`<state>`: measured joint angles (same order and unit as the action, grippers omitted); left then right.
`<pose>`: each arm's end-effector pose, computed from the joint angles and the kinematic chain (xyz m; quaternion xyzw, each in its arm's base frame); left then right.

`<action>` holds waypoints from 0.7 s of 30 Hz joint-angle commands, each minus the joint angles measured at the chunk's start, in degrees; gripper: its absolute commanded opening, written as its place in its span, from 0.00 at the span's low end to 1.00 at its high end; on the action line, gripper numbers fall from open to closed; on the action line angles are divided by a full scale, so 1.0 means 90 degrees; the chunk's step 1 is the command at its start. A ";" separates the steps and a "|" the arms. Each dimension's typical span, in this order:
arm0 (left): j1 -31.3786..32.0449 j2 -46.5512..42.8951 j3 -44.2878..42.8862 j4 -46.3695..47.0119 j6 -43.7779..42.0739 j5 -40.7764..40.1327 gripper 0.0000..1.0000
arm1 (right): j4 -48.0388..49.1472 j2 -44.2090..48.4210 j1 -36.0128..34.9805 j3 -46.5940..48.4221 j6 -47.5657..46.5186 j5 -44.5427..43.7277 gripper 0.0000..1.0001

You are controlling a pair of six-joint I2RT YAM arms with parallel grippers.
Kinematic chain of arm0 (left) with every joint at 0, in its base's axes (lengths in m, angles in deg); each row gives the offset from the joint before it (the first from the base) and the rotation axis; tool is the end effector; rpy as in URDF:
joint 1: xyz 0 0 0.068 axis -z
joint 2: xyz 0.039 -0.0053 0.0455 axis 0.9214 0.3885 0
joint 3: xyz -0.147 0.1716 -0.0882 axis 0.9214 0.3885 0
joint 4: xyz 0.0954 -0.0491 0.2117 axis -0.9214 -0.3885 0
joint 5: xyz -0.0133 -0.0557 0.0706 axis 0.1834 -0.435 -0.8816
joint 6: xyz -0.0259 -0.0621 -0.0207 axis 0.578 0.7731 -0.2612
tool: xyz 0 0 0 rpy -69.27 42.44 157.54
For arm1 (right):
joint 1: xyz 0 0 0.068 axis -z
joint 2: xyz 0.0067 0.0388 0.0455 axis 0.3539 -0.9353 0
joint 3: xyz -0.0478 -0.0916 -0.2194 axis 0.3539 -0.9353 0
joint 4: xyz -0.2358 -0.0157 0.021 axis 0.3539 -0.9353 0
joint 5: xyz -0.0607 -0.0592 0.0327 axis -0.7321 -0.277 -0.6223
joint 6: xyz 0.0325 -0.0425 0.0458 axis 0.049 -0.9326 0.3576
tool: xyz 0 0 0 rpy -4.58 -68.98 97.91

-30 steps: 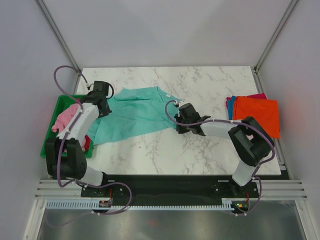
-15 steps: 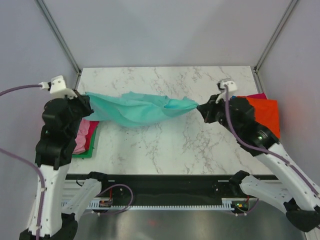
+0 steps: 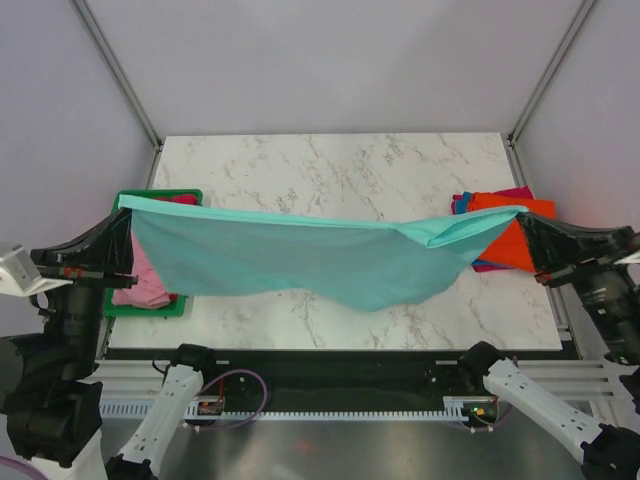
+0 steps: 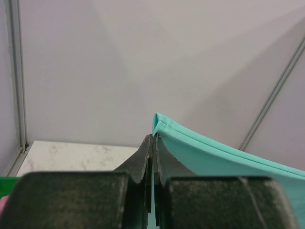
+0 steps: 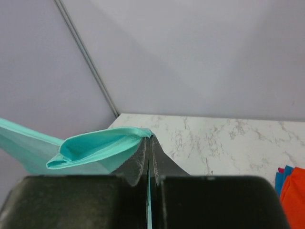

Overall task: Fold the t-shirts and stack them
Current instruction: Flatten the tshirt out

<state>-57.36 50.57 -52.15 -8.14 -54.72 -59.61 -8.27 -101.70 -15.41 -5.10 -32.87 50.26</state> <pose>0.0143 0.0008 0.4860 -0.0485 0.5602 -0.1618 0.8110 0.0339 0.0093 0.4741 -0.0172 0.6217 0.2889 0.7278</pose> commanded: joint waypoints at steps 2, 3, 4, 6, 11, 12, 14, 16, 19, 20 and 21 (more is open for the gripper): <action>0.0007 0.0061 -0.0131 0.0772 -0.0226 0.0326 0.02 | -0.0317 -0.0433 0.0012 0.1145 -0.0619 -0.0440 0.00; 0.0007 0.0236 -0.0102 0.0792 -0.0246 0.0539 0.02 | -0.0288 -0.0512 0.0012 0.1417 -0.0708 -0.0566 0.00; 0.0007 0.0334 -0.0111 0.0802 -0.0256 0.0551 0.02 | -0.0240 -0.0609 0.0012 0.1536 -0.0786 -0.0655 0.00; 0.0007 0.0578 -0.0102 0.0889 -0.0227 0.0445 0.02 | -0.0220 -0.1066 0.0012 0.1800 -0.1078 -0.1024 0.00; 0.0007 0.2234 -0.0530 0.0500 -0.0197 -0.0181 0.02 | -0.0834 -0.3280 0.0002 0.2855 -0.1675 -0.2362 0.00; 0.0007 0.2578 -0.0531 0.0470 -0.0255 -0.0094 0.02 | -0.0796 -0.3605 0.0021 0.2846 -0.1840 -0.2529 0.00; 0.0007 0.3590 -0.0492 0.0402 -0.0324 -0.0132 0.02 | -0.0747 -0.4636 0.0070 0.2817 -0.1852 -0.2687 0.00; -0.0012 0.4219 -0.0395 0.0276 -0.0354 -0.0385 0.02 | -0.0786 -0.5421 0.0642 0.2816 -0.1803 -0.2289 0.00; -0.0149 0.5731 -0.0404 0.0129 -0.0227 -0.0543 0.02 | -0.0494 -0.6905 0.1599 0.2826 -0.1326 -0.1283 0.00; -0.0265 0.6113 -0.0453 0.0128 -0.0120 -0.0475 0.04 | -0.0271 -0.7663 0.1768 0.2933 -0.1247 -0.0894 0.00; -0.0344 0.7035 -0.0724 0.0070 -0.0119 -0.0329 0.04 | -0.0249 -0.8058 0.1895 0.3137 -0.1207 -0.0745 0.00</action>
<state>-58.49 103.99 -57.44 -2.92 -55.18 -61.68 -8.36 -165.78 -3.96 22.09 -45.83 37.83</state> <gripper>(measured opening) 0.035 0.007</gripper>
